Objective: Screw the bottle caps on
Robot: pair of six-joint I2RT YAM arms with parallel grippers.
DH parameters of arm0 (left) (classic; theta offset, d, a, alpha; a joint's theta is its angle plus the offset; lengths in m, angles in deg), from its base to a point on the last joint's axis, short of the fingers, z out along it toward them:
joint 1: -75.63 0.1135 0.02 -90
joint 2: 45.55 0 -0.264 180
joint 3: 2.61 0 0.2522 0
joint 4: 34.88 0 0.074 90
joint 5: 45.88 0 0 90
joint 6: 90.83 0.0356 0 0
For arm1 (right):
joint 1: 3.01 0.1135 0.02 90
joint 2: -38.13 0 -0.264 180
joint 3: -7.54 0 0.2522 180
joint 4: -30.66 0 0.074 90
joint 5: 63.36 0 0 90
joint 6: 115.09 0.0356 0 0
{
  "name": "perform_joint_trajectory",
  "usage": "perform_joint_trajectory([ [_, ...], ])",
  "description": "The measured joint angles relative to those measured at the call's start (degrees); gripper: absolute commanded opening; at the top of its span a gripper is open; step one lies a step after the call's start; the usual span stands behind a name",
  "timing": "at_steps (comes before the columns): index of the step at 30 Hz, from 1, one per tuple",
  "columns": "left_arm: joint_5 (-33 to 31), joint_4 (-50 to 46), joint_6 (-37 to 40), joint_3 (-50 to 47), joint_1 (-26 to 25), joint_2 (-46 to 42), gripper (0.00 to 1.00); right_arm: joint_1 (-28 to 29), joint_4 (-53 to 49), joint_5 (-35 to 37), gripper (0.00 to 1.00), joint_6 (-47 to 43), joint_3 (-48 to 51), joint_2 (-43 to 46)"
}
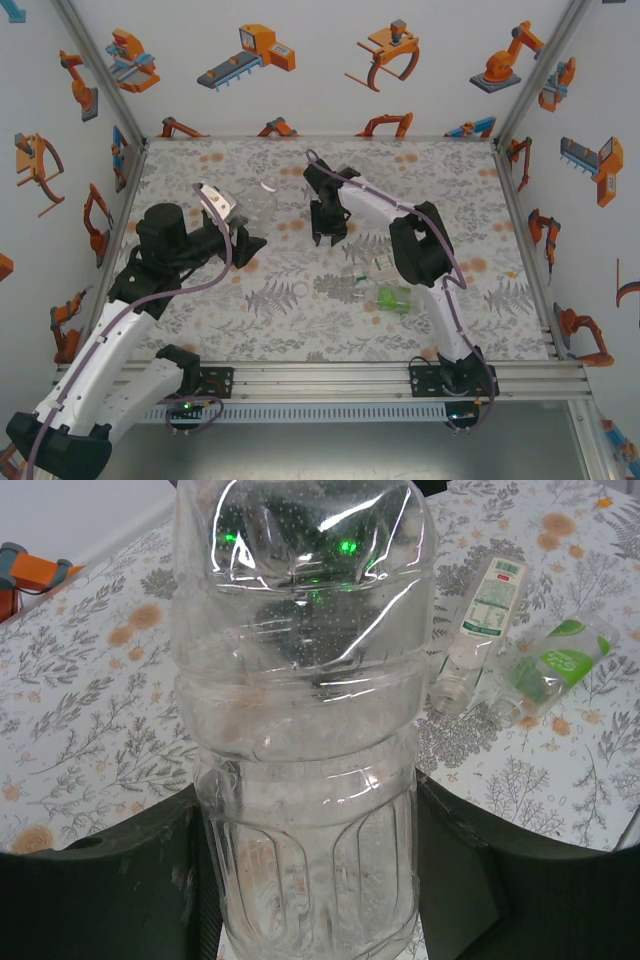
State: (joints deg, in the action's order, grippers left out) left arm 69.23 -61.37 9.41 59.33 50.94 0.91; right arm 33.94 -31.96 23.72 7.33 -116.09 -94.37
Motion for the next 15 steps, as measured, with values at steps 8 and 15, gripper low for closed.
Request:
perform_joint_trajectory([
  [8,0.04,0.0,-0.33,0.0,0.04,0.0,0.0,0.11,-1.25,0.94,0.43,-0.59,-0.57,0.61],
  [15,0.04,-0.04,-0.35,0.0,0.04,0.0,0.0,0.7,-1.73,1.2,0.43,-0.59,-2.43,0.61],
])
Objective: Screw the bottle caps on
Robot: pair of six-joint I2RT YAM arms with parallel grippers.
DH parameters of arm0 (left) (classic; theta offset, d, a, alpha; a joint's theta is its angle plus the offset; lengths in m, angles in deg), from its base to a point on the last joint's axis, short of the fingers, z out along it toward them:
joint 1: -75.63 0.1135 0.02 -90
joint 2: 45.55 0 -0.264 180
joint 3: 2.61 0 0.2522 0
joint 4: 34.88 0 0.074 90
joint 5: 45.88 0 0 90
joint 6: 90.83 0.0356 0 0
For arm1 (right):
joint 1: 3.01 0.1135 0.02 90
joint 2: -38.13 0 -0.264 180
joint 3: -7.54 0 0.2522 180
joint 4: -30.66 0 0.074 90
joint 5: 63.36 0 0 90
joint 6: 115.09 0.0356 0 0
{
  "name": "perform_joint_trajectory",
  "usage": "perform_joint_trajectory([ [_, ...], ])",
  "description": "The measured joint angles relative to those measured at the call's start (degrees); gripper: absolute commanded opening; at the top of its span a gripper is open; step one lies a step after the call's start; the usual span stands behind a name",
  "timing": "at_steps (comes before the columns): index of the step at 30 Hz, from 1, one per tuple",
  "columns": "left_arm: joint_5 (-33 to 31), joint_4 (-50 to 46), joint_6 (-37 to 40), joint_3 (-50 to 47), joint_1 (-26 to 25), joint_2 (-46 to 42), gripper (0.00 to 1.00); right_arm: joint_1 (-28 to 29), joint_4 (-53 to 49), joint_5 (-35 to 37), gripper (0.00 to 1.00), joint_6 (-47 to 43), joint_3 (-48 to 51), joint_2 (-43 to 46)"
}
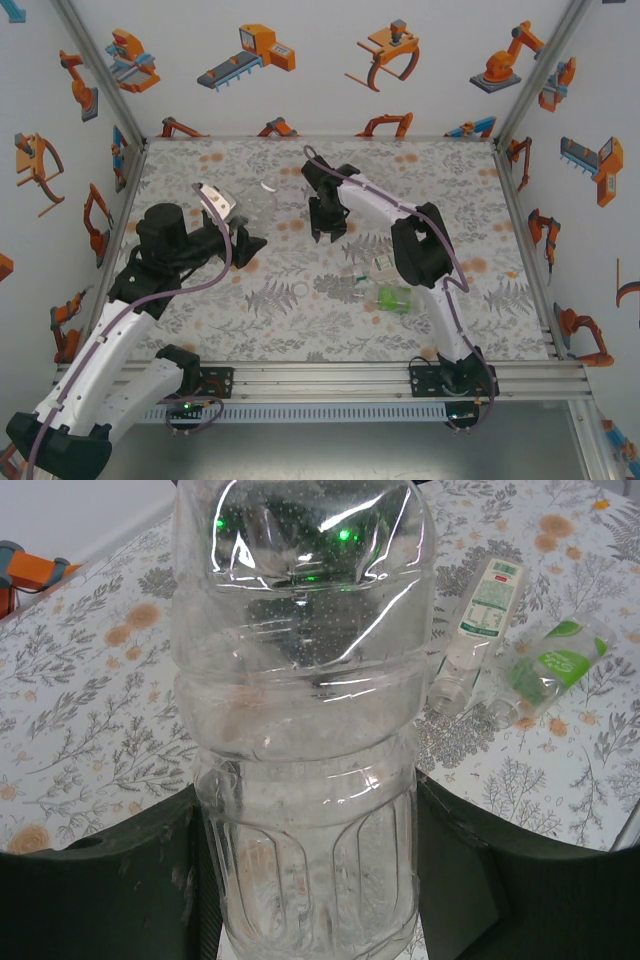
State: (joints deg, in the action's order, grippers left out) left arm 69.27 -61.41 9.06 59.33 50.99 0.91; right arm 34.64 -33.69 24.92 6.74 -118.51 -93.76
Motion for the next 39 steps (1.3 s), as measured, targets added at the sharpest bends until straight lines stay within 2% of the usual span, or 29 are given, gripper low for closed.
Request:
perform_joint_trajectory([
  [14,0.2,-0.04,0.0,0.0,0.2,0.0,0.0,0.11,-0.15,0.11,0.4,-0.02,-0.7,0.0],
  [39,0.2,-0.04,-0.02,0.0,0.37,0.0,0.0,0.11,-0.17,0.09,0.42,-0.02,-0.55,-0.22],
])
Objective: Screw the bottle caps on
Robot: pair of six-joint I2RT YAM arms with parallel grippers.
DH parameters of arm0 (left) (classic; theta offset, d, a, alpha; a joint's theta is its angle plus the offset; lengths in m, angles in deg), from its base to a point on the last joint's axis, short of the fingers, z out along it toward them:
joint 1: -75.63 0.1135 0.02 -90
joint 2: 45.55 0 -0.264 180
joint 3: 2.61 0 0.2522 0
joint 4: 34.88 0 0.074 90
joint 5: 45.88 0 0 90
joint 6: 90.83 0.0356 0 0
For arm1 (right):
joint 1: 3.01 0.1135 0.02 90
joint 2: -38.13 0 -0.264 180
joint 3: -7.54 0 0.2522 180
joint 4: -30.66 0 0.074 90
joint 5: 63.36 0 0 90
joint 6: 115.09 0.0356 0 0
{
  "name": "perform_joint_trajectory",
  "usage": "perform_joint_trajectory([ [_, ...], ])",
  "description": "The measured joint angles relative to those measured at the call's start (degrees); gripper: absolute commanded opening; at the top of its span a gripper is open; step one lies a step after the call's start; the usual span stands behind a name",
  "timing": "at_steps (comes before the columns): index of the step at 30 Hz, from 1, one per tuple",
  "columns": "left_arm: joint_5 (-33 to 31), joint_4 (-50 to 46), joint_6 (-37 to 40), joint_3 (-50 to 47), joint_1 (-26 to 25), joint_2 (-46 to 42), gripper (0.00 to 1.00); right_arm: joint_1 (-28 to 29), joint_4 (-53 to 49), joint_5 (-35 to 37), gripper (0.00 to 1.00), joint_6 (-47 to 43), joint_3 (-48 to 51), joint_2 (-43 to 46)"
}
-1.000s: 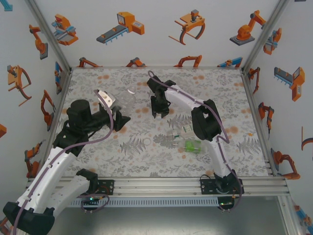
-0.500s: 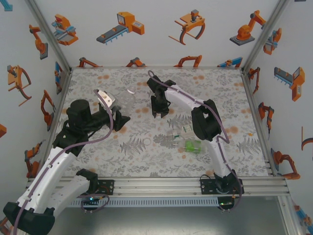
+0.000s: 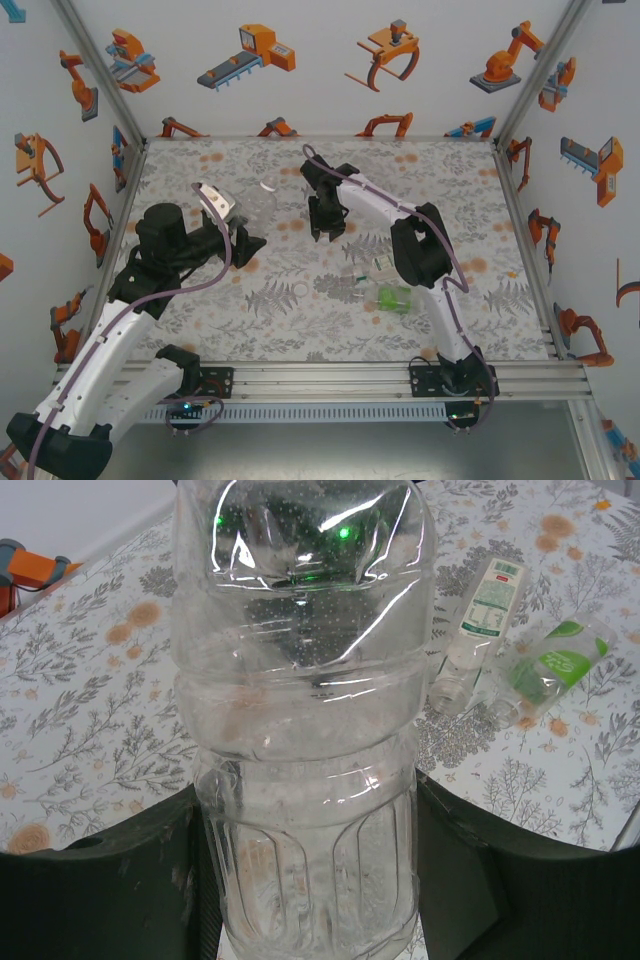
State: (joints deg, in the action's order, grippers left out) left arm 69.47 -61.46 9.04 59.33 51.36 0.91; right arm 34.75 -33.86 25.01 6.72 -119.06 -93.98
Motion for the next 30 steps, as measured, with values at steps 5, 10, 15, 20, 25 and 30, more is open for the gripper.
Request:
perform_joint_trajectory([
  [5,0.02,0.0,0.0,0.0,0.0,0.0,0.0,0.0,0.02,0.02,0.42,0.02,0.39,-0.22],
  [10,0.02,0.0,-0.02,0.0,0.0,0.0,0.0,0.0,0.09,0.0,0.42,0.0,1.27,-0.66],
  [15,0.04,0.0,-0.11,0.0,0.0,0.0,0.0,-0.02,0.24,-0.13,0.37,0.04,1.88,-1.11],
  [20,0.15,-0.02,-0.13,0.0,0.15,0.0,0.0,-0.39,0.96,-0.48,0.25,0.09,2.62,-1.01],
  [25,0.17,-0.02,-0.13,0.0,0.33,0.0,0.0,-2.47,7.26,-6.29,0.22,1.03,9.25,2.38],
  [30,0.2,-0.07,-0.13,0.0,0.37,0.0,0.0,-8.55,22.84,-20.9,0.35,6.27,23.8,8.35],
])
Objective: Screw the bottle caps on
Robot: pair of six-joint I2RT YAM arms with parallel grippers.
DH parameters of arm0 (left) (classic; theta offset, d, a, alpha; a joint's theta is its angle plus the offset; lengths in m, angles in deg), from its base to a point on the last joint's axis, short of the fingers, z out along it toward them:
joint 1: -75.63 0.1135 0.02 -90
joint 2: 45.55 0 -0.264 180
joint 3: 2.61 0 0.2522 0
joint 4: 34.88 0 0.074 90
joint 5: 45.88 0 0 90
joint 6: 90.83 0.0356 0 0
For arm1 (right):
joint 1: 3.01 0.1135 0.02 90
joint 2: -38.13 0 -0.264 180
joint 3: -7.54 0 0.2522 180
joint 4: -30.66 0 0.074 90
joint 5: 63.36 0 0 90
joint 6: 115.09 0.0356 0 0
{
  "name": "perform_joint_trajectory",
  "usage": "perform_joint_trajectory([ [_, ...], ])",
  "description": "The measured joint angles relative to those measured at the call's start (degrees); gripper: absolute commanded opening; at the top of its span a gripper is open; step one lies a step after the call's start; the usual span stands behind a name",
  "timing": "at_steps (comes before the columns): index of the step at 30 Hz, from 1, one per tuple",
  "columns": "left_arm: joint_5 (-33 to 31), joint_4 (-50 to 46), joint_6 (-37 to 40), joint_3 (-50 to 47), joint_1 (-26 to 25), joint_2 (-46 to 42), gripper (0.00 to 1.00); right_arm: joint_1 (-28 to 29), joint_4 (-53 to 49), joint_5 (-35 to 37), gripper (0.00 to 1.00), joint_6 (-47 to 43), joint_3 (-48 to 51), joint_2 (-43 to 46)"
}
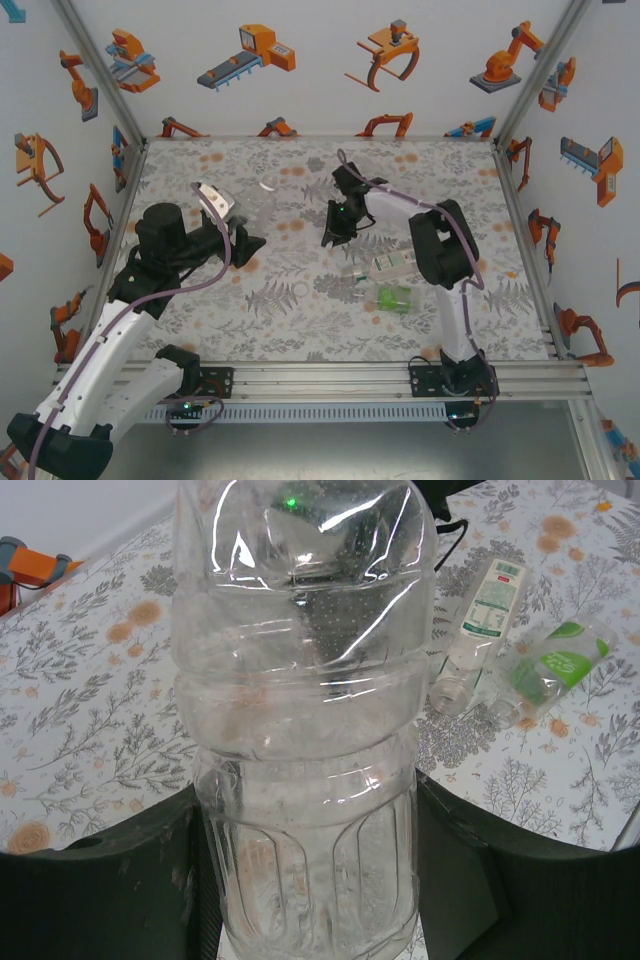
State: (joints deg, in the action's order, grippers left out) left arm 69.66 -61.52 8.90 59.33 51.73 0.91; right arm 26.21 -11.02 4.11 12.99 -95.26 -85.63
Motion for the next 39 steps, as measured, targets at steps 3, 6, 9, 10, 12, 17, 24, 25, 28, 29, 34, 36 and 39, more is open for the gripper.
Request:
perform_joint_trajectory([
  [3,0.0,-0.02,0.0,0.0,0.0,0.0,0.0,-3.96,3.65,-3.67,0.42,1.4,4.24,2.08],
  [6,0.0,-0.02,0.0,0.0,0.0,-0.09,0.0,-7.43,3.85,-3.23,0.45,1.27,6.64,4.02],
  [9,0.02,-0.04,0.0,0.0,0.0,-0.22,0.0,-10.36,2.91,-1.73,0.46,0.98,7.87,5.44],
  [10,0.02,-0.02,-0.02,0.0,0.0,-0.26,0.0,-11.04,2.8,-1.22,0.46,0.96,7.87,5.57],
  [12,0.02,-0.04,-0.02,0.0,0.04,-0.26,0.0,-11.67,2.47,-0.44,0.47,1.01,7.61,5.62],
  [17,0.02,-0.04,-0.07,0.0,0.07,-0.28,0.0,-8.96,-2.8,5.27,0.5,0.83,2.12,4.66],
  [24,0.04,-0.02,-0.48,0.0,0.11,-0.26,0.0,-1.6,-12.7,14.69,0.52,-2.86,-13.14,-2.1],
  [25,0.04,0.0,-0.52,0.0,0.11,-0.26,0.0,-0.5,-13.84,15.78,0.52,-3.52,-14.19,-2.86],
  [28,0.13,0.02,-0.76,0.0,0.11,-0.26,0.0,2.19,-16.79,17.88,0.52,-5.05,-14.97,-4.15],
  [29,0.2,0.02,-0.92,0.0,0.11,-0.26,0.0,2.89,-17.77,18.4,0.51,-5.35,-14.97,-4.39],
  [34,0.48,0.04,-1.36,0.0,0.11,-0.26,0.0,4.76,-19.65,20.83,0.49,-6.47,-14.53,-4.55],
  [36,0.48,0.09,-1.46,-0.04,0.11,-0.26,0.0,5.25,-19.63,21.79,0.47,-6.71,-13.57,-4.52],
  [39,0.61,0.39,-1.55,-0.33,0.11,-0.26,0.0,5.95,-19.74,22.69,0.45,-6.73,-12.92,-4.22],
])
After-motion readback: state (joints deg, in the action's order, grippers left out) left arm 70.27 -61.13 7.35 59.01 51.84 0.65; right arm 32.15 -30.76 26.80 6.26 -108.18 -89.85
